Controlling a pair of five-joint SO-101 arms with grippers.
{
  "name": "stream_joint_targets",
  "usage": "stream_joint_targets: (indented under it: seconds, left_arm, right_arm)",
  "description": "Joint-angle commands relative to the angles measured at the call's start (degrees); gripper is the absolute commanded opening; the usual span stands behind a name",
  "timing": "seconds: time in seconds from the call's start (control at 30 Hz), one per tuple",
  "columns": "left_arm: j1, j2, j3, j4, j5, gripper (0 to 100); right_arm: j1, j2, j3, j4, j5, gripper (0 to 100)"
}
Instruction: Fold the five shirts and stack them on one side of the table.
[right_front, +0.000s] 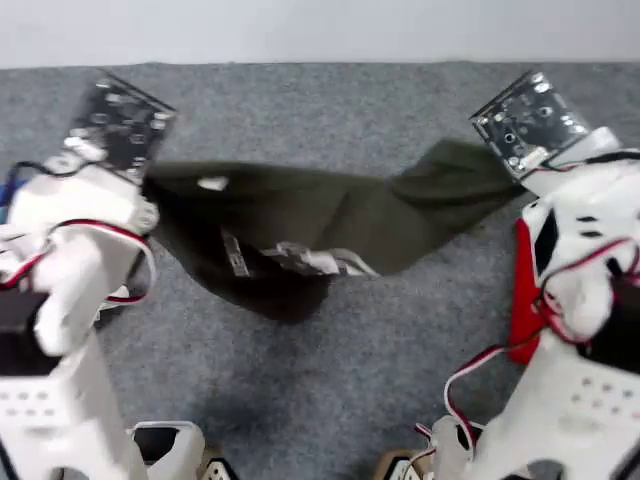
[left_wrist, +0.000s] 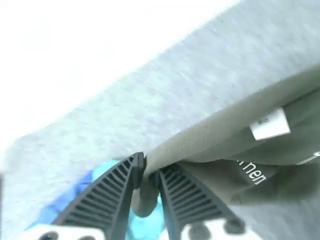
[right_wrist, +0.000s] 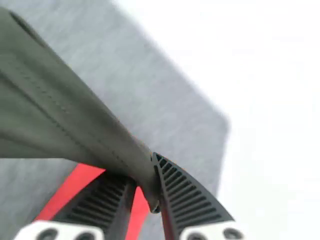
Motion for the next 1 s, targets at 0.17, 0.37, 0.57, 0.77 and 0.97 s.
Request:
stream_joint_targets:
  seconds: [0.17, 0.37, 0.57, 0.77, 0.97]
  left_arm:
    - [-4.3, -1.9, -13.2, 0.2, -5.3, 2]
    - [-4.3, -2.0, -19.1, 0.5, -8.7, 2]
    - [-4.3, -2.2, -21.2, 1.4, -16.4, 2]
    - [-4.3, -2.2, -27.9, 1.5, -17.8, 1]
    - [-4.4, -2.5, -34.4, 4.1, -17.8, 1]
  right_arm:
    - [0.9, -8.7, -0.7, -17.8, -3.2, 0.9]
    - [1.0, -12.8, -0.7, -27.5, -3.0, 0.9]
    - [1.2, -16.1, -0.7, -28.7, -2.7, 0.9]
    - [7.0, -22.1, -0.7, -28.2, -1.6, 0.9]
    - [12.7, -26.9, -0.7, -25.3, 0.1, 1.0]
